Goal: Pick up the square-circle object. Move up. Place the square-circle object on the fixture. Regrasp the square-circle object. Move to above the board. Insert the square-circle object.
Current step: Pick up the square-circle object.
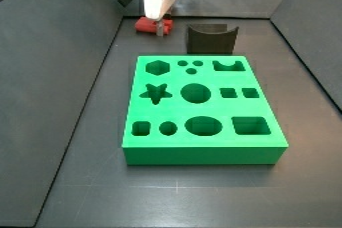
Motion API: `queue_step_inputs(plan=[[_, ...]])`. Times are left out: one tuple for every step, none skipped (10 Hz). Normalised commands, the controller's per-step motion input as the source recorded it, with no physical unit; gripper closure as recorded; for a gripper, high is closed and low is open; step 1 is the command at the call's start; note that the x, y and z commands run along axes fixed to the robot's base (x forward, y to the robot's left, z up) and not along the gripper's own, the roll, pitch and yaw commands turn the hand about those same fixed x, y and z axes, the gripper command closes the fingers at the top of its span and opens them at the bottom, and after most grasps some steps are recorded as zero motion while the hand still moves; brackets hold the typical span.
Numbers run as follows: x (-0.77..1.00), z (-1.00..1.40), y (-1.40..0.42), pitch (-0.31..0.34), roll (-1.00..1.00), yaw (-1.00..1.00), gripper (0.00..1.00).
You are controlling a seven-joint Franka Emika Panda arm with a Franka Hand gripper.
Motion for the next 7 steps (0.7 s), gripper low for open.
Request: queue_step_inputs(plan=[[0.0, 0.0, 0.0, 0.0, 0.0, 0.0, 1.0], [0.0, 0.0, 0.0, 0.0, 0.0, 0.0, 1.0], [0.0, 0.0, 0.0, 0.0, 0.0, 0.0, 1.0], [0.0, 0.0, 0.0, 0.0, 0.0, 0.0, 1.0], [0.0, 0.0, 0.0, 0.0, 0.0, 0.0, 1.0], [0.0, 0.0, 0.0, 0.0, 0.0, 0.0, 1.0], [0.0, 0.0, 0.0, 0.0, 0.0, 0.0, 1.0]])
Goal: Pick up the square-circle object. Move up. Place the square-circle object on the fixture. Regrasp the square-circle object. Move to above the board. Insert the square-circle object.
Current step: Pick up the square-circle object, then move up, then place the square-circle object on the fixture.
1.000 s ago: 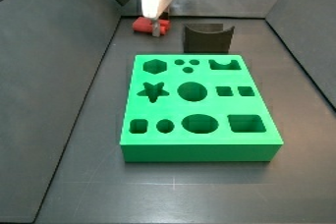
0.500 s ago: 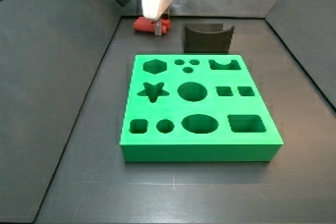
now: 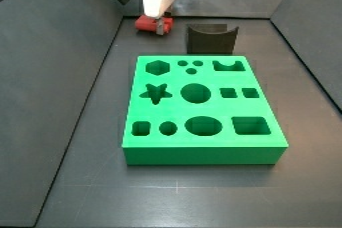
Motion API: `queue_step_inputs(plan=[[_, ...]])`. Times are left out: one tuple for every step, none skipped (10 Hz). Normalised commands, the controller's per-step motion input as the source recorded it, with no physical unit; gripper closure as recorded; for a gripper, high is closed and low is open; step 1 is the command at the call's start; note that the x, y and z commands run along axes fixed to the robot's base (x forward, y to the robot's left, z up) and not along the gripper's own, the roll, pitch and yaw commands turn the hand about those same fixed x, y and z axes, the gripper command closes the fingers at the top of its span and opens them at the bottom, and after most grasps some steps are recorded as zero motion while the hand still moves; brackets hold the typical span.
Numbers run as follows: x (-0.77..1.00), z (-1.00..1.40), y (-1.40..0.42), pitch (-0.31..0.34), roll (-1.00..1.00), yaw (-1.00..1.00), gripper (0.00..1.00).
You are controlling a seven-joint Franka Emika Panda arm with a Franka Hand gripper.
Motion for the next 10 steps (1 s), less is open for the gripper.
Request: queue_step_inputs(plan=[[0.0, 0.0, 0.0, 0.0, 0.0, 0.0, 1.0], [0.0, 0.0, 0.0, 0.0, 0.0, 0.0, 1.0], [0.0, 0.0, 0.0, 0.0, 0.0, 0.0, 1.0], [0.0, 0.83, 0.0, 0.0, 0.0, 0.0, 1.0], [-0.06, 0.72, -0.05, 0.052, -0.01, -0.04, 1.0], [-0.06, 0.64, -0.04, 0.064, 0.0, -0.04, 1.0], [-0.03, 0.45, -0.01, 0.079, 0.02, -0.04, 1.0], [-0.02, 0.35, -0.01, 0.086, 0.03, -0.04, 1.0], [0.0, 1.0, 0.0, 0.0, 0.0, 0.0, 1.0], [0.0, 1.0, 0.0, 0.0, 0.01, 0.0, 1.0]])
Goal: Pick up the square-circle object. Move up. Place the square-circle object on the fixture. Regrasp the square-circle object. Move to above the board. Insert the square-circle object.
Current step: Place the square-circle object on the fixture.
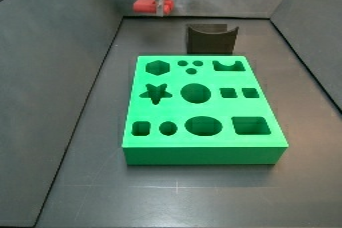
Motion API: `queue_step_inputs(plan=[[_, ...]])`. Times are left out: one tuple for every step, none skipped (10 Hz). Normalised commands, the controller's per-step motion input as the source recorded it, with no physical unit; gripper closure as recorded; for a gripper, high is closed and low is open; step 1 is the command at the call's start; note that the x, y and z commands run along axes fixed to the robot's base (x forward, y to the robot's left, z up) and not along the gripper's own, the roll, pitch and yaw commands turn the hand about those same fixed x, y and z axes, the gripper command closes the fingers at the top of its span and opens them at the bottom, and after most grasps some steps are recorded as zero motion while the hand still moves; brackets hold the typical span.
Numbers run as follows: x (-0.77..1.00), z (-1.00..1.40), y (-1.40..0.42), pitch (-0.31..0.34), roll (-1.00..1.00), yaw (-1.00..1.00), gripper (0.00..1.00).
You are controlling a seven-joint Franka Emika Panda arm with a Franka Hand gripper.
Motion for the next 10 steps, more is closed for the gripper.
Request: queue_step_inputs(plan=[[-0.01, 1.0, 0.0, 0.015, 0.03, 0.0, 1.0], [-0.02, 1.0, 0.0, 0.03, 0.04, -0.01, 1.0], [-0.03, 1.0, 0.0, 0.051, 0.06, -0.01, 1.0], [-0.03, 1.0, 0.0, 0.06, 0.07, -0.01, 1.0], [-0.03, 1.0, 0.0, 0.076, 0.08, 0.0, 1.0], [-0.03, 0.93, 0.0, 0.083, 0.09, 0.01, 1.0], [-0.02, 0.73, -0.01, 0.096, 0.1, 0.01, 1.0], [-0.02, 0.63, -0.01, 0.101, 0.1, 0.02, 1.0], [-0.01, 0.39, -0.01, 0.111, 0.09, 0.03, 1.0], [0.0, 0.28, 0.0, 0.114, 0.08, 0.02, 1.0]])
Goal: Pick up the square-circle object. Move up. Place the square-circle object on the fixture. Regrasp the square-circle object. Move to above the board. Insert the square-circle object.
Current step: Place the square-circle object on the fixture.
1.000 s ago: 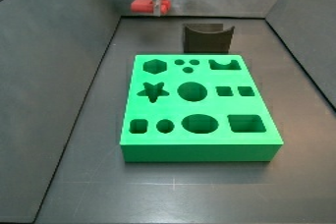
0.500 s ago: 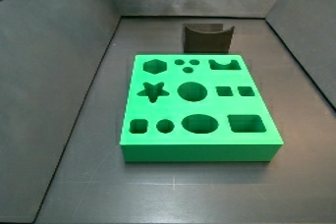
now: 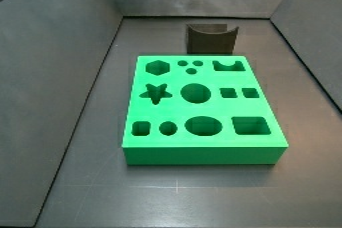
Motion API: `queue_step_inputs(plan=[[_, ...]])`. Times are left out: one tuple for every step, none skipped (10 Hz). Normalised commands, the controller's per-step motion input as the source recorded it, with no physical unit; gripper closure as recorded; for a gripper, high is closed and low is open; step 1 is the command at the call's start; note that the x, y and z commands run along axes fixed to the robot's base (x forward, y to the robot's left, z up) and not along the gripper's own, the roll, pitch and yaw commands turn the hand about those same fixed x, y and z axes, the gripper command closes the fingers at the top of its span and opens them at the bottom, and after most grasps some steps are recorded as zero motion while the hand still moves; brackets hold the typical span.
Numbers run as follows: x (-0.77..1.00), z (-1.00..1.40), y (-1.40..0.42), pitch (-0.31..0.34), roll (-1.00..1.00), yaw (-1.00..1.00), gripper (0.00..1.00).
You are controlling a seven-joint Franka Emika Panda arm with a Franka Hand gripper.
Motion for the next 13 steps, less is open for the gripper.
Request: queue_step_inputs(plan=[[1.0, 0.02, -0.73, 0.024, 0.01, 1.0, 1.0], [1.0, -0.06, -0.71, 0.025, 0.01, 1.0, 1.0], [1.0, -0.06, -0.62, 0.027, 0.01, 1.0, 1.0], [1.0, -0.05, -0.47, 0.03, 0.02, 1.0, 1.0], [1.0, -0.05, -0.41, 0.033, 0.02, 1.0, 1.0], [1.0, -0.05, -0.35, 0.036, 0.02, 1.0, 1.0], [1.0, -0.04, -0.3, 0.038, 0.02, 1.0, 1.0], [0.9, -0.03, -0.18, 0.046, 0.02, 1.0, 1.0], [0.77, -0.02, -0.09, 0.051, 0.02, 1.0, 1.0], [0.65, -0.02, -0.06, 0.058, 0.02, 1.0, 1.0], [0.49, -0.01, -0.03, 0.068, 0.03, 1.0, 1.0], [0.38, -0.01, -0.02, 0.078, 0.03, 1.0, 1.0], [0.27, -0.01, -0.02, 0.088, 0.03, 1.0, 1.0]])
